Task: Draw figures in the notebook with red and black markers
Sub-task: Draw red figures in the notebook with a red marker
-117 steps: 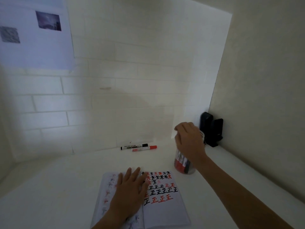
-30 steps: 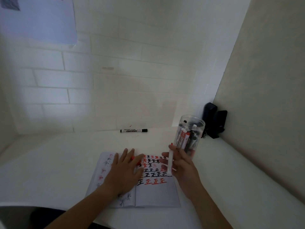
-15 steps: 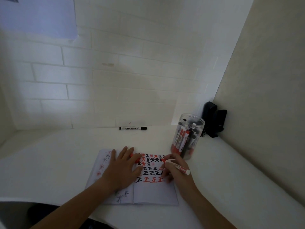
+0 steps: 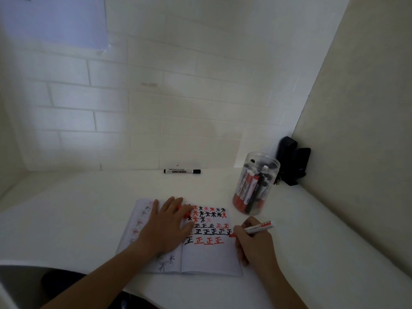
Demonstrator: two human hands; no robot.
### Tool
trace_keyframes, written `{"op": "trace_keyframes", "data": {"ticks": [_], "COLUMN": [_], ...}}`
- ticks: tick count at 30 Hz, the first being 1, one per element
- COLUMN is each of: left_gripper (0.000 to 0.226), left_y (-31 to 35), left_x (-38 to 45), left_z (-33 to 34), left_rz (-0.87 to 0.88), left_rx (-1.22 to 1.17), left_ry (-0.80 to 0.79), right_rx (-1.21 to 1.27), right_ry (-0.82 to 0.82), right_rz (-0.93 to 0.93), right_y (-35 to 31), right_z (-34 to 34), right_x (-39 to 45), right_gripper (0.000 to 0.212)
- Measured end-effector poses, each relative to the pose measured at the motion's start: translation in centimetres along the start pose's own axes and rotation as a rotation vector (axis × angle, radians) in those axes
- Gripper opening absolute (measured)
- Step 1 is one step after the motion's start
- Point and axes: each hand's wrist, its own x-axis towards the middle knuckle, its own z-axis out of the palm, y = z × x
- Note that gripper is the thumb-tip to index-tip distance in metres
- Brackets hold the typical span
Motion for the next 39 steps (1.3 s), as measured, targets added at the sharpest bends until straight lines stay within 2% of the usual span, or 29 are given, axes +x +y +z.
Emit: {"op": "trace_keyframes", "data": {"ticks": [3,10,15,21,34,39], "left_gripper": [0.084,0.07,0.07,0.071,0.064,0.068], "left_y": [0.01,-0.09,-0.14,-0.13,-0.34,-0.33], "left_x": [-0.13,-0.1,-0.02,-0.03,0.01,0.02], "left_z": [0.02,0.13,0.14,0.16,0.45,0.44], "left_rz": [0.004,0.001,-0.002,-0.004,0.008,0.011], "left_rx": [-0.004,-0.019,-0.028,-0.034,-0.035,-0.043], "left_ry": [0.006,0.022,0.016,0.023,0.048,0.054], "right_rx": [-0.014,-0.047,-0.091,-0.072,-0.103,-0.117], "right_ry": [0.0,-0.013,-0.02,0.06,0.014,0.064], "right_rz": [0.021,-0.012,-0.011,0.036,0.061,0.033], "right_y": [0.0,-0.18,-0.31,-0.5,-0.82,-0.78], "right_z": [0.09,0.34,0.43,0.33,0.29,0.28], "right_x": [0.1,-0.09,-0.2,-0.22,-0.27,-0.31], "right_gripper": [0.024,0.027,0.028,0.023,0.028,0.027]}}
